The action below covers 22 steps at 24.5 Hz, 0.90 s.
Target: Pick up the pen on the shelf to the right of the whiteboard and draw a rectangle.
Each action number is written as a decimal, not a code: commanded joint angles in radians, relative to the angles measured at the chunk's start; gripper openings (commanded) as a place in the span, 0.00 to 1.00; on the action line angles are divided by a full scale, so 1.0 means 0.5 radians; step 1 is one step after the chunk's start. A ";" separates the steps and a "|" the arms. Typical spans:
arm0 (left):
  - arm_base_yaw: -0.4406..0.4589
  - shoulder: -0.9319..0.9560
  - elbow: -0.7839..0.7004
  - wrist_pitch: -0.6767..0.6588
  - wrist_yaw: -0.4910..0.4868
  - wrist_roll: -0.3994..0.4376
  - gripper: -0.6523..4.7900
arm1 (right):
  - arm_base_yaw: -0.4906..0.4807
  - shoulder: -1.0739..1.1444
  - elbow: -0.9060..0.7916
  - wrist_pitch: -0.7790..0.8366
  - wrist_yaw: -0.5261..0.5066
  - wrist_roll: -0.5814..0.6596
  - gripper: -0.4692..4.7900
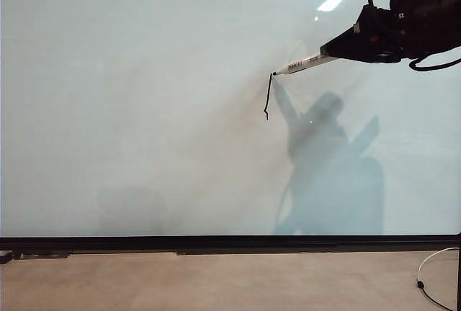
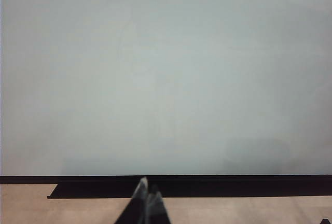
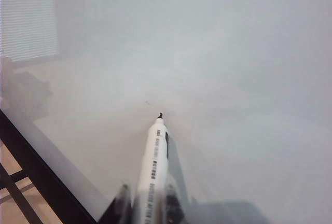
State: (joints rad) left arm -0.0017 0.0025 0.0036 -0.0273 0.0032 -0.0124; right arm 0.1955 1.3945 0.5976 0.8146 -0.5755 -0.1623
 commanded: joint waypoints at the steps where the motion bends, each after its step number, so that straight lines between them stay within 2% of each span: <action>1: 0.000 0.002 0.006 0.012 0.001 0.009 0.11 | 0.002 -0.005 0.013 0.043 0.017 0.011 0.08; 12: 0.000 0.002 0.006 0.011 0.001 0.009 0.11 | 0.002 0.020 0.033 0.046 0.019 0.012 0.08; 22: 0.000 0.002 0.006 0.012 0.001 0.009 0.11 | 0.000 -0.005 0.031 0.039 0.105 0.011 0.08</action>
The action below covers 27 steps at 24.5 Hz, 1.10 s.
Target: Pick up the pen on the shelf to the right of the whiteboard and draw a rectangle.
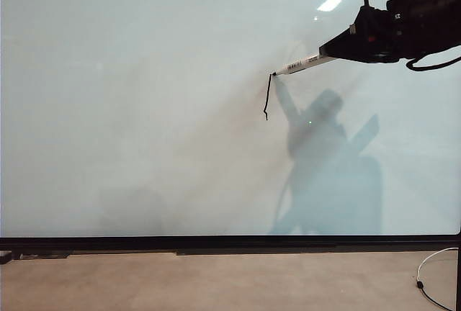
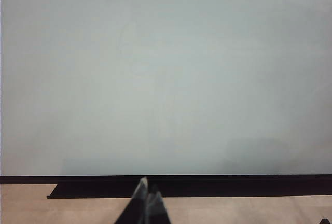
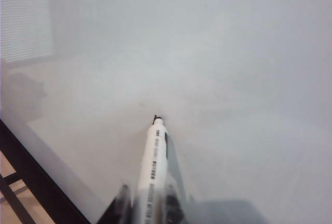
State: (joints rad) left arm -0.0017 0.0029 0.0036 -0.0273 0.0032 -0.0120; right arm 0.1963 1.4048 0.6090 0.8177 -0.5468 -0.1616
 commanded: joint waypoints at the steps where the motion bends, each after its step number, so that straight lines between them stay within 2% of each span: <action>1: 0.000 0.001 0.006 0.012 0.000 0.008 0.11 | -0.004 -0.032 0.008 0.018 0.063 0.008 0.08; 18: -0.001 0.001 0.006 0.014 0.002 0.008 0.11 | -0.098 -0.242 -0.070 -0.164 0.163 -0.066 0.08; 27: -0.001 0.001 0.006 0.011 0.000 0.008 0.11 | -0.132 -0.332 -0.151 -0.163 0.315 -0.066 0.08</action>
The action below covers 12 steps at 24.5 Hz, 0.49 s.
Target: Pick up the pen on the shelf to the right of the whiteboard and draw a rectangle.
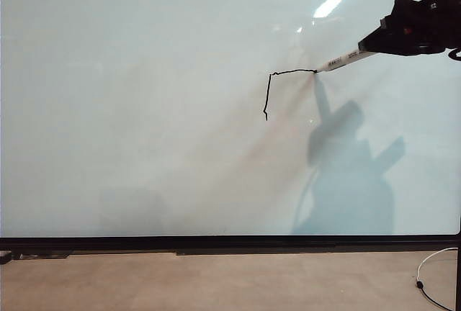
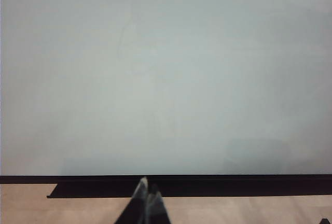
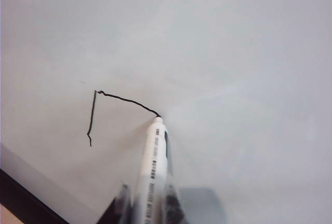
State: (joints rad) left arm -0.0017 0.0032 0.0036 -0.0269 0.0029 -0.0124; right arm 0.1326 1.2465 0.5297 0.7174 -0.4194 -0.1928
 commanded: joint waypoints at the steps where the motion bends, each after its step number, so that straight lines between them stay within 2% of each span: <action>1: -0.001 0.000 0.005 0.012 0.001 0.009 0.11 | -0.008 -0.015 0.008 0.038 0.072 -0.004 0.08; 5: 0.000 0.000 0.006 0.012 0.002 0.009 0.11 | -0.021 -0.015 0.008 0.038 0.057 -0.004 0.08; 8: 0.000 0.000 0.006 0.011 0.002 0.009 0.11 | -0.007 -0.061 0.002 -0.024 -0.052 -0.002 0.08; 12: 0.000 0.000 0.006 0.011 0.002 0.009 0.11 | 0.142 -0.208 -0.115 -0.050 -0.003 -0.029 0.08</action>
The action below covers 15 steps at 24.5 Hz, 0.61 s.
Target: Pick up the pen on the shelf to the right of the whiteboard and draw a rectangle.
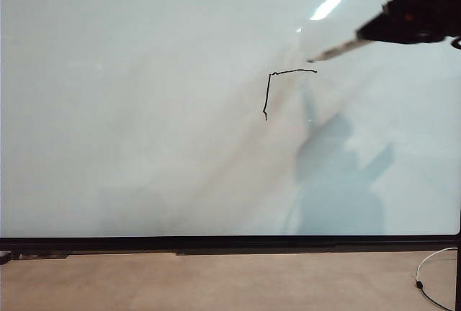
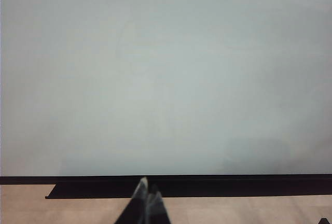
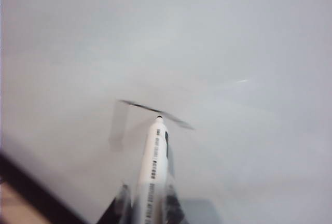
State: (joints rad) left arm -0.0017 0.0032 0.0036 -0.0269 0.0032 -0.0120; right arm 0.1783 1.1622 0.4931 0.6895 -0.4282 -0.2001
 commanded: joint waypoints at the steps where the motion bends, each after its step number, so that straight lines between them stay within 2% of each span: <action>1: -0.001 0.000 0.006 0.011 0.000 0.008 0.11 | 0.085 -0.050 -0.072 0.006 0.014 -0.012 0.08; 6: 0.000 0.000 0.005 0.011 0.000 0.008 0.11 | 0.192 0.019 -0.092 0.018 0.014 -0.011 0.08; 15: 0.000 0.000 0.006 0.011 0.000 0.008 0.11 | 0.220 0.338 -0.085 0.344 -0.038 0.118 0.08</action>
State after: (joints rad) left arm -0.0017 0.0029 0.0036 -0.0269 0.0032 -0.0120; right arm 0.2863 1.3190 0.4461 0.8150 -0.4347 -0.1562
